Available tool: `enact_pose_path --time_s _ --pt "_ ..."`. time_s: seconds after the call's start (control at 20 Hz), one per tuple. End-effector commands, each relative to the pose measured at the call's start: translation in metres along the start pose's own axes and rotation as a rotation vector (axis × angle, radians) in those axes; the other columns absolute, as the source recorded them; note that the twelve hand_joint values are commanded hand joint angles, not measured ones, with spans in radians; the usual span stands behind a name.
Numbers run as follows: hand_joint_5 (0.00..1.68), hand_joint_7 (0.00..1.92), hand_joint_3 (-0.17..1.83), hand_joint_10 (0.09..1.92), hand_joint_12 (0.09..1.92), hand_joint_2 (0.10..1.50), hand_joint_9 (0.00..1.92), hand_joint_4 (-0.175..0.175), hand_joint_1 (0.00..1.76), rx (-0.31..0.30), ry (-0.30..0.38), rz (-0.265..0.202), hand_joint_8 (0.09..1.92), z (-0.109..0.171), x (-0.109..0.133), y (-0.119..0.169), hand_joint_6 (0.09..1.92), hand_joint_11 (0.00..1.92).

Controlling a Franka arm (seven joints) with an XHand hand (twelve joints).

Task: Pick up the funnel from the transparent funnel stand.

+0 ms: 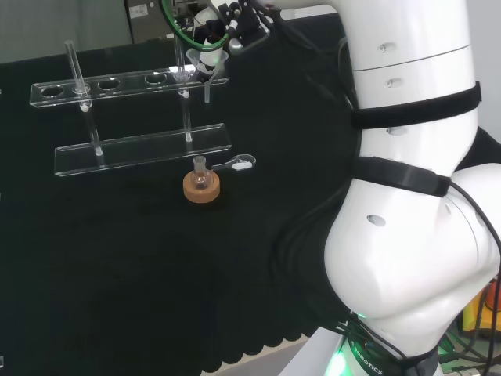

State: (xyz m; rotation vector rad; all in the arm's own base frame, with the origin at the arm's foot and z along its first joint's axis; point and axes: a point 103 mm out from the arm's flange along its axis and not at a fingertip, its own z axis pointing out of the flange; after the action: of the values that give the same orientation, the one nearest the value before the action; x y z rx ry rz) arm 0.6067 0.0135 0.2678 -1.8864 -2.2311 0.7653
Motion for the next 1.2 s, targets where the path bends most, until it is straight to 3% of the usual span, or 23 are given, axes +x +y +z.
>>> enact_pose_path --time_s 0.05,0.55,1.2 --pt "0.53 0.56 0.47 0.79 1.37 0.72 0.84 -0.062 0.77 -0.074 -0.024 0.014 0.99 -0.01 -0.01 -0.007 0.09 0.18" --pt "0.55 0.52 0.48 0.82 1.36 0.71 0.83 -0.063 0.79 -0.112 -0.065 0.045 1.01 -0.042 -0.014 -0.035 0.11 0.19" --pt "0.54 0.49 0.49 0.83 1.36 0.71 0.82 -0.061 0.79 -0.162 -0.087 0.089 0.99 -0.067 -0.017 -0.115 0.13 0.2"
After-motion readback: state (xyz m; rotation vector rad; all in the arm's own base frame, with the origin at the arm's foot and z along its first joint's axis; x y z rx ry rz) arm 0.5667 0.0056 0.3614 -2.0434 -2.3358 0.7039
